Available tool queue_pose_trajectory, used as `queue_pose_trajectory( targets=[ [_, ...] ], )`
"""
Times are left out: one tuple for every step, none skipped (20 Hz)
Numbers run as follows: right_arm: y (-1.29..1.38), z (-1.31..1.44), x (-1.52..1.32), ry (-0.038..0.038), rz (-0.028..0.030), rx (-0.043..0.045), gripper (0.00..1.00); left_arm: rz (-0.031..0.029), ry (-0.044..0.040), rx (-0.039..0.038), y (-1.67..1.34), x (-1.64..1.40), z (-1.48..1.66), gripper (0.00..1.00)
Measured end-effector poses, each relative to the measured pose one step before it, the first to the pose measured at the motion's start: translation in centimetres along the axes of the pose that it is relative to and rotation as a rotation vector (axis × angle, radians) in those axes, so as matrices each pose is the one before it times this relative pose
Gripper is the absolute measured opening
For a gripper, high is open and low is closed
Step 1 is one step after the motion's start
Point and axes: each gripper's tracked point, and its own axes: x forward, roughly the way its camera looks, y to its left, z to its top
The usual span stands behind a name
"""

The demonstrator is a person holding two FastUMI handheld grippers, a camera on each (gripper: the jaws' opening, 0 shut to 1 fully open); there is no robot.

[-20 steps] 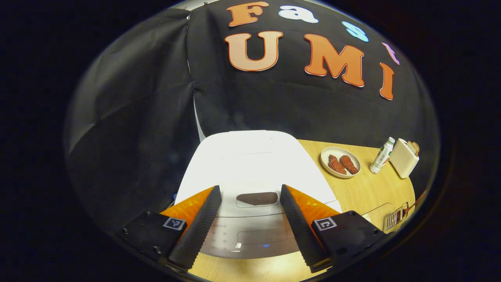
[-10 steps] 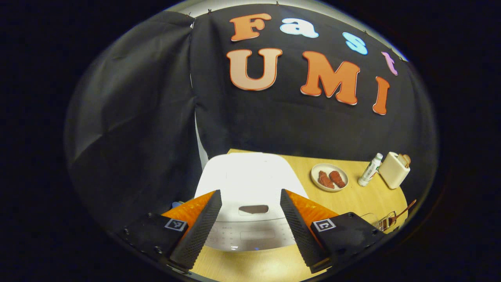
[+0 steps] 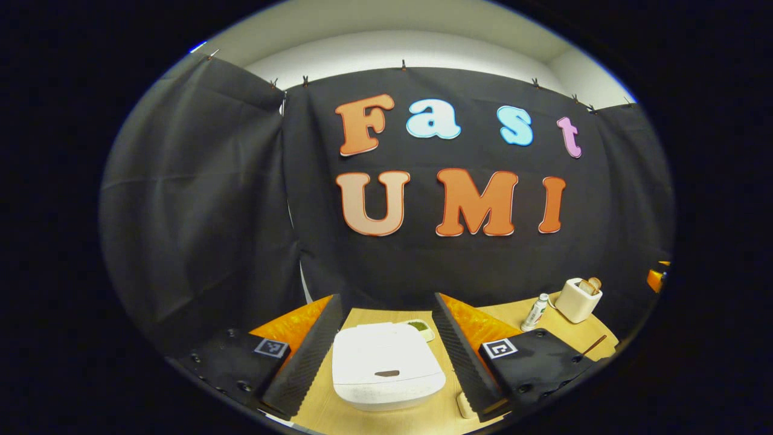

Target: Close the left gripper, press the button to open the rice cooker; take a wooden spoon from the chopstick holder with the right hand, scoop a spoonful of rice and pour it into the rice cooker, then put the wooden spoon back into the chopstick holder.

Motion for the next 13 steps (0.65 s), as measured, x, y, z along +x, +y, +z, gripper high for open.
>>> queue_pose_trajectory(
  targets=[
    [0.476, 0.836, -0.285, -0.01204, 0.01317, 0.00149, 0.95, 0.00016, -0.01734, 0.00217, -0.086, -0.767, 0.65, 1.0],
    [0.146, 0.599, -0.168, -0.01204, 0.00647, -0.00111, 0.95, -0.00099, -0.01058, -0.00038, -0.412, -0.45, 0.603, 1.0],
    [0.059, 0.351, -0.181, -0.0091, 0.00136, -0.00217, 1.0, 0.00632, -0.00683, -0.00191, 0.151, -0.371, 0.24, 1.0],
    [0.187, 0.207, -0.135, -0.00519, 0.00544, 0.00033, 1.0, 0.0005, -0.00332, -0.00295, 0.098, -0.133, -0.021, 1.0],
    [0.196, 0.12, -0.08, -0.00117, 0.00655, 0.00556, 0.95, 0.00004, -0.00531, -0.0067, -0.066, -0.284, 0.079, 1.0],
    [0.244, -0.081, -0.082, 0.00051, 0.00727, 0.00692, 1.0, 0.00044, -0.00322, -0.0093, 0.031, -0.186, 0.116, 1.0],
    [0.106, 0.06, -0.119, -0.0018, 0.00291, 0.00281, 1.0, 0.00061, -0.00494, -0.01185, 0.104, -0.277, 0.131, 1.0],
    [-0.043, -0.015, 0.025, -0.00036, -0.00325, -0.0025, 1.0, 0.00033, -0.00338, -0.01048, 0.248, 0.083, 0.183, 1.0],
    [-0.085, 0.032, -0.102, -0.00412, -0.00515, -0.00342, 0.95, 0.00232, -0.00232, -0.00493, 0.228, -0.094, 0.104, 1.0],
    [0.045, 0.004, 0.01, 0.0006, -0.00372, -0.00018, 0.95, 0.0041, 0.00023, 0.00229, 0.304, -0.068, 0.002, 1.0],
    [0.101, 0.02, -0.12, -0.00239, 0.00262, 0.00203, 0.95, 0.00306, 0.00024, 0.00386, 0.211, -0.077, 0.076, 1.0],
    [0.073, 0.028, -0.116, -0.00011, -0.00185, 0.00346, 0.95, 0.00032, -0.00247, 0.0018, -0.033, -0.042, 0.107, 1.0],
    [0.007, 0.014, -0.057, -0.00049, 0.00026, 0.00277, 0.95, 0.00009, -0.00197, -0.00033, 0.025, -0.075, 0.166, 1.0]
  ],
)
